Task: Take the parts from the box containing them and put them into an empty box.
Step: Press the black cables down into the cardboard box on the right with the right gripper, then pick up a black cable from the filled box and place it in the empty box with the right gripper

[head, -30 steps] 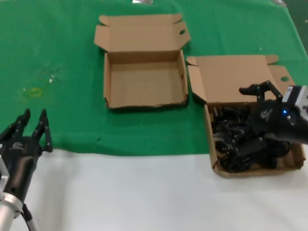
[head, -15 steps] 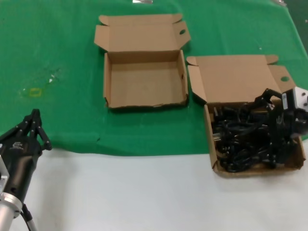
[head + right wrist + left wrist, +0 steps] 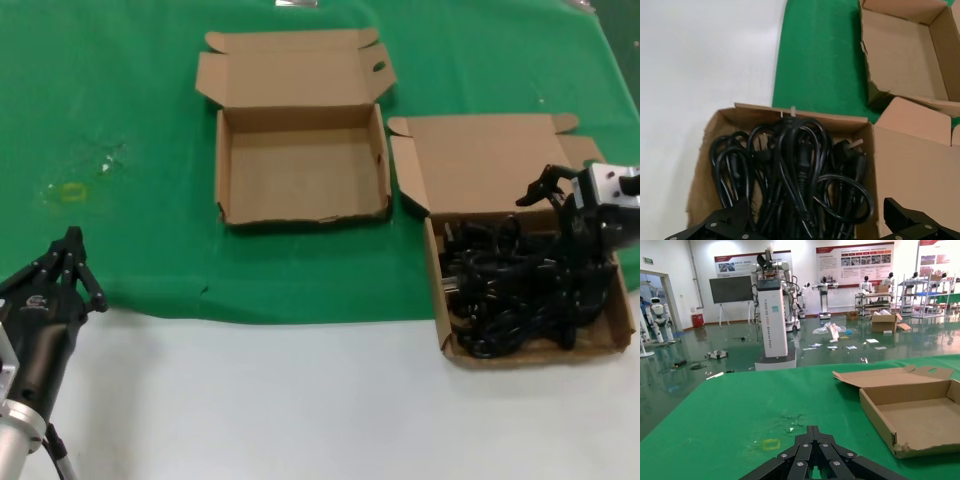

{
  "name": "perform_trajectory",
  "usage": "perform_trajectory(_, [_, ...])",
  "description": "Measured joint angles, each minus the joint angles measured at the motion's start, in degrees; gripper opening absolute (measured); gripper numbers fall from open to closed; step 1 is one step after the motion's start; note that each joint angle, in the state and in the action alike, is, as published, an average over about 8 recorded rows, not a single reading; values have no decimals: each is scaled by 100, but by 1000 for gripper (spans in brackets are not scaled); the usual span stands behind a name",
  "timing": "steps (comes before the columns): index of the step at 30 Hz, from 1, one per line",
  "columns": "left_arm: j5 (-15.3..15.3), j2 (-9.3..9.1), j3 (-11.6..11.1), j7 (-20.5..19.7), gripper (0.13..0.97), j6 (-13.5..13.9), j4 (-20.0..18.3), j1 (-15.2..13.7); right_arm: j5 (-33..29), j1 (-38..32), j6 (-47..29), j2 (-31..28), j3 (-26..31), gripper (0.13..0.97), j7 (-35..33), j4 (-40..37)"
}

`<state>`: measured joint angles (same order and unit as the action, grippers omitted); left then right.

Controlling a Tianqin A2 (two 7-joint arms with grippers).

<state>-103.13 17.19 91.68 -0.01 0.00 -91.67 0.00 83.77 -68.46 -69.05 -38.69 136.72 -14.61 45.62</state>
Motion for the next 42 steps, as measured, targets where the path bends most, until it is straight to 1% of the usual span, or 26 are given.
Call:
perform_trajectory(7, [0, 0, 0, 0, 144, 0, 0, 0, -246, -134, 2, 358, -256, 955, -387, -674])
perform_trajectory(11, [0, 0, 0, -1, 144, 0, 0, 0, -344, -157, -2, 472, -384, 917, -500, -894])
perform_trajectory(16, [1, 0, 0, -3, 144, 0, 0, 0, -422, -135, -41, 537, -533, 879, -556, -1005])
perform_trajectory(24, [2, 0, 0, -3, 144, 0, 0, 0, -513, -76, -123, 567, -728, 731, -541, -1011])
perform_trajectory(28, [2, 0, 0, -3, 144, 0, 0, 0, -568, -38, -165, 555, -795, 731, -519, -979])
perform_trajectory(36, [2, 0, 0, -3, 144, 0, 0, 0, -665, -6, -198, 555, -897, 515, -514, -1000])
perform_trajectory(37, [2, 0, 0, -3, 144, 0, 0, 0, -675, -2, -198, 556, -909, 515, -512, -1002])
perform_trajectory(42, [2, 0, 0, -3, 144, 0, 0, 0, -713, 36, -196, 550, -962, 399, -473, -973])
